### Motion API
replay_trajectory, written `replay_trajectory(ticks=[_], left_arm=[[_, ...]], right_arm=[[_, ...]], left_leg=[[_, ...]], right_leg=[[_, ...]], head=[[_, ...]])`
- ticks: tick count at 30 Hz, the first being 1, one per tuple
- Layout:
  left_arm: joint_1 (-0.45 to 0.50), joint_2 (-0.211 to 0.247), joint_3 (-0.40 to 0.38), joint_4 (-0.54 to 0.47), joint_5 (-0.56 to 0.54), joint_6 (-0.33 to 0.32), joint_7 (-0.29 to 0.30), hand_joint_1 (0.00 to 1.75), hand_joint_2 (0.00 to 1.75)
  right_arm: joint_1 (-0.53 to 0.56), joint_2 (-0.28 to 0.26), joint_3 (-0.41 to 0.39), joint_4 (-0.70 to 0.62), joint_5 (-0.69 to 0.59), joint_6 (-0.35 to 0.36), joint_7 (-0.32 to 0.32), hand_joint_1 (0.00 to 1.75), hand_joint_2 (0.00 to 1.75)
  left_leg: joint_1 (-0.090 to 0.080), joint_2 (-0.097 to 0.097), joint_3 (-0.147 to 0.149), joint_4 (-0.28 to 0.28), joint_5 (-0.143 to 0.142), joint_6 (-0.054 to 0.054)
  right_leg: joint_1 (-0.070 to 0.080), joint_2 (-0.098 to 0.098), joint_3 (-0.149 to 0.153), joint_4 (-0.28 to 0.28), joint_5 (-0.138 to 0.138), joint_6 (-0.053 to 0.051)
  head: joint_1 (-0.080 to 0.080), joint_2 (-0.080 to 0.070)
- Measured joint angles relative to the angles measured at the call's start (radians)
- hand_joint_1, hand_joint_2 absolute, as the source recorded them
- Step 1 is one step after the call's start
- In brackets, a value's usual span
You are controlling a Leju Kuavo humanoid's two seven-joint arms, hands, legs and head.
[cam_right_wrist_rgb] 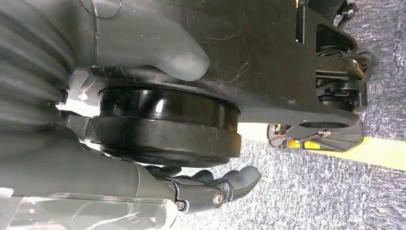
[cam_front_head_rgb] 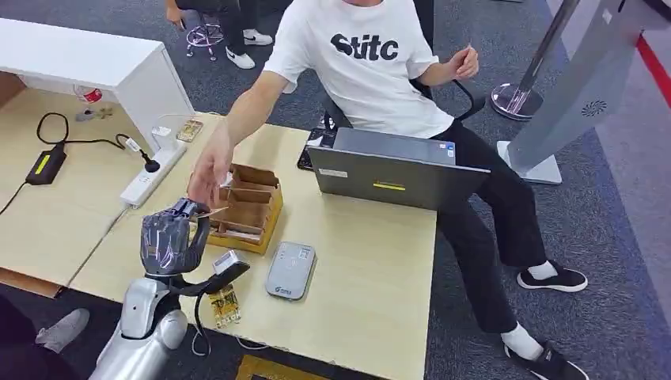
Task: Pass the card to the sensor for recognition and then transmit it.
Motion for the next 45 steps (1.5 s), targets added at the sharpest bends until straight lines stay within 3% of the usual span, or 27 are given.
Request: replay_trajectory(ticks=[10,11,12,19,23,29,32,36,45], left_arm=[[0.007,0.015,0.047,-0.047,0.008,-0.007,-0.001,1.75,1.75],[0.007,0.016,0.051,-0.050,0.016,-0.009,-0.003,0.05,1.75],[0.008,0.016,0.054,-0.054,0.023,-0.011,-0.007,0.00,1.75],[0.048,0.011,0.059,-0.097,0.029,-0.008,-0.021,0.00,1.75],[0.098,-0.004,0.059,-0.132,-0.035,-0.015,-0.021,0.00,1.75],[0.175,-0.007,0.037,-0.153,-0.195,-0.040,0.057,0.00,1.75],[0.203,0.006,0.034,-0.153,-0.276,-0.035,0.119,0.00,1.75],[0.212,0.037,0.034,-0.141,-0.309,-0.027,0.160,0.00,1.75],[0.164,0.102,0.073,-0.051,-0.298,-0.031,0.171,0.00,1.75]], right_arm=[[0.000,0.000,0.000,0.000,0.003,-0.001,0.000,0.00,1.75],[0.000,0.000,0.000,0.000,0.004,-0.002,0.000,0.00,1.75],[0.000,0.000,0.000,0.000,0.004,-0.002,0.000,0.00,1.75],[0.000,0.001,0.000,0.000,0.003,-0.009,0.000,0.00,1.75],[0.000,0.002,0.000,0.000,-0.002,-0.010,-0.003,0.00,1.75],[0.000,0.002,0.000,0.000,-0.003,-0.009,-0.002,0.00,1.75],[0.000,0.002,0.000,0.000,-0.003,-0.008,-0.001,0.00,1.75],[0.000,0.002,0.000,0.001,-0.001,-0.006,0.002,0.00,1.75],[0.000,0.002,0.000,0.001,0.013,0.001,0.003,0.00,1.75]], left_leg=[[0.000,0.001,0.000,0.000,0.000,0.000],[0.000,0.002,0.000,0.000,0.000,0.000],[0.000,0.003,0.000,0.000,0.000,0.000],[0.000,0.003,-0.002,0.000,-0.001,0.000],[0.000,0.003,-0.001,0.000,-0.001,0.000],[0.000,0.003,-0.001,0.000,0.000,0.000],[0.000,0.003,-0.001,0.000,0.000,0.000],[0.000,0.002,-0.001,0.000,0.000,0.000],[0.000,0.003,-0.001,0.000,0.001,-0.002]], right_leg=[[0.000,0.001,0.000,0.000,0.000,0.000],[0.000,0.002,0.000,0.000,0.000,0.000],[0.000,0.003,0.000,0.000,0.000,0.000],[0.000,0.002,-0.001,0.000,0.000,0.000],[0.000,0.003,-0.001,0.000,0.000,0.000],[0.000,0.002,-0.001,0.000,0.000,0.000],[0.000,0.003,-0.001,0.000,0.000,-0.001],[0.000,0.002,-0.001,0.000,0.000,-0.001],[0.000,0.002,-0.001,0.000,0.000,-0.001]], head=[[0.000,0.000],[0.000,0.000],[0.000,0.000],[0.000,0.000],[0.000,0.000],[0.000,0.000],[0.000,0.000],[0.000,0.000],[0.000,0.000]])
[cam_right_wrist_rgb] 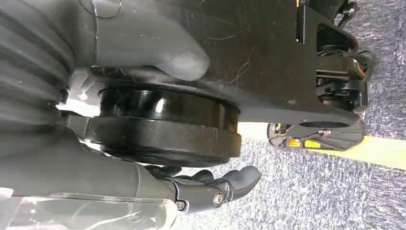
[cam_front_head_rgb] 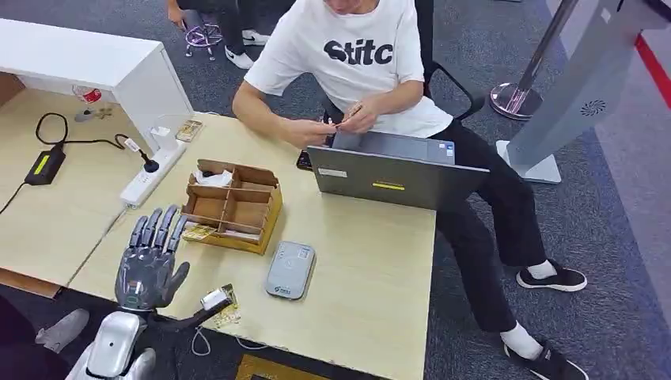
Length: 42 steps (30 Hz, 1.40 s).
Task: Pass the card to the sensor for recognition and then transmit it.
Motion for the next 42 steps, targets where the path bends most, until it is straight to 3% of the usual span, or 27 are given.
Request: replay_trajectory(ticks=[9,23,30,42], left_arm=[[-0.127,0.040,0.029,0.184,0.002,-0.017,-0.003,0.00,1.75],[-0.290,0.015,0.029,0.441,0.020,0.016,-0.036,0.00,1.75],[-0.310,-0.010,0.029,0.488,0.050,0.034,-0.058,0.00,1.75],[-0.303,-0.053,0.011,0.474,0.095,0.031,-0.092,0.00,1.75]], right_arm=[[-0.001,0.000,0.006,0.000,0.021,0.006,0.009,0.00,1.75],[-0.006,0.000,0.024,0.000,0.032,0.008,0.026,0.00,1.75],[-0.006,0.000,0.024,0.000,0.031,0.007,0.026,0.00,1.75],[-0.006,0.001,0.024,0.000,0.023,0.005,0.027,0.00,1.75]], left_leg=[[0.000,0.000,0.000,0.000,0.000,0.000],[0.000,0.000,0.000,0.000,0.001,0.000],[0.000,0.000,0.000,0.000,0.001,0.000],[0.000,0.000,0.000,0.000,0.001,0.000]], right_leg=[[0.000,0.000,0.000,0.000,0.000,0.000],[0.000,0.000,0.000,0.000,0.000,0.000],[0.000,0.000,-0.001,0.000,0.000,0.000],[0.000,0.000,0.000,0.000,0.000,0.000]], head=[[0.000,0.000],[0.000,0.000],[0.000,0.000],[0.000,0.000]])
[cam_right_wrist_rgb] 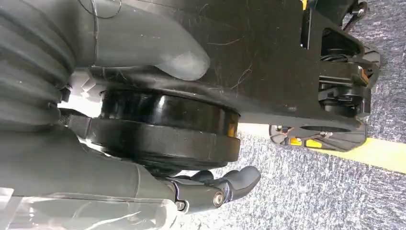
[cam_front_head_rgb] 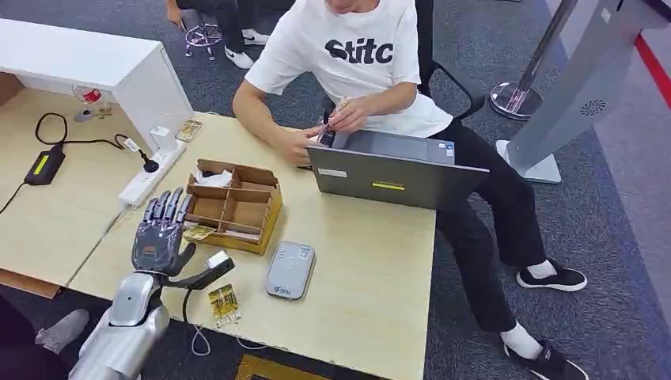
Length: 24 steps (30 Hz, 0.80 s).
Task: Pass the card to the sensor for recognition and then transmit it.
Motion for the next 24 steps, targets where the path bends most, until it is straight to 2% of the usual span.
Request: replay_trajectory(ticks=[7,8,10,24], left_arm=[[0.002,-0.013,-0.016,-0.015,0.014,-0.001,-0.004,0.00,1.75],[0.002,-0.015,-0.017,-0.017,0.015,-0.001,-0.004,0.51,1.75],[0.002,-0.017,-0.019,-0.020,0.016,-0.002,-0.007,1.75,1.75],[0.016,-0.025,-0.024,-0.027,0.033,-0.012,-0.017,1.75,1.75]], right_arm=[[0.000,0.000,0.000,0.000,0.000,-0.001,0.001,0.00,1.75],[0.000,0.000,0.000,0.000,0.000,-0.001,0.001,0.00,1.75],[0.000,0.000,0.000,0.000,0.000,-0.001,0.001,0.00,1.75],[0.000,0.000,0.000,0.000,0.002,0.000,0.000,0.00,1.75]], left_leg=[[0.000,0.000,0.000,0.000,0.000,0.000],[0.000,0.000,0.000,0.000,0.000,0.000],[0.000,0.000,0.000,0.000,0.000,0.000],[0.000,0.000,0.000,0.000,0.000,0.000]], right_leg=[[0.000,0.000,0.000,0.000,0.000,0.000],[0.000,0.000,0.000,0.000,0.000,0.000],[0.000,0.000,0.000,0.000,0.000,0.000],[0.000,0.000,0.000,0.000,0.000,0.000]], head=[[0.000,0.000],[0.000,0.000],[0.000,0.000],[0.000,0.000]])
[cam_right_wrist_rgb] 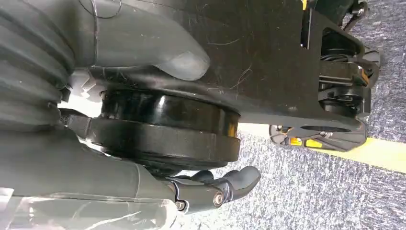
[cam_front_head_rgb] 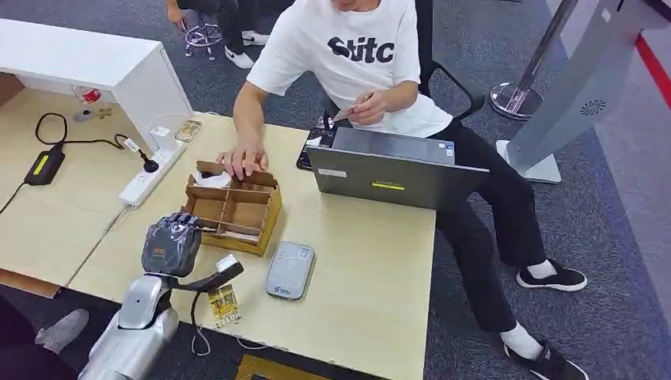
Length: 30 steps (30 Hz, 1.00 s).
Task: Pass the card to the sensor for recognition and then transmit it.
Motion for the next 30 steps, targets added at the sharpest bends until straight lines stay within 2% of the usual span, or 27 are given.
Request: replay_trajectory(ticks=[6,11,19,30], left_arm=[[-0.001,0.001,0.000,-0.023,0.034,0.026,-0.024,1.75,1.75],[-0.014,0.006,0.000,-0.086,0.055,0.039,-0.027,1.75,1.75],[-0.055,0.021,0.000,-0.143,0.042,0.038,-0.007,1.75,1.75],[-0.070,0.030,0.000,-0.153,0.037,0.037,0.003,1.75,1.75]], right_arm=[[0.000,0.000,0.000,0.000,0.001,0.000,0.002,0.00,1.75],[0.000,0.000,0.000,0.000,0.000,-0.001,0.002,0.00,1.75],[0.000,0.000,0.000,0.000,0.002,-0.002,0.000,0.00,1.75],[0.000,0.000,0.000,0.000,0.003,-0.002,0.000,0.00,1.75]], left_leg=[[0.000,0.000,0.000,0.000,0.000,0.000],[0.000,0.000,0.000,0.000,0.000,0.000],[0.000,0.000,0.000,0.000,0.000,0.000],[0.000,0.000,0.000,0.000,0.000,0.000]], right_leg=[[0.000,0.000,0.000,0.000,0.000,0.000],[0.000,0.000,0.000,0.000,0.000,0.000],[0.000,0.000,0.000,0.000,0.001,-0.001],[0.000,0.000,0.000,0.000,0.001,-0.001]], head=[[0.000,0.000],[0.000,0.000],[0.000,0.000],[0.000,0.000]])
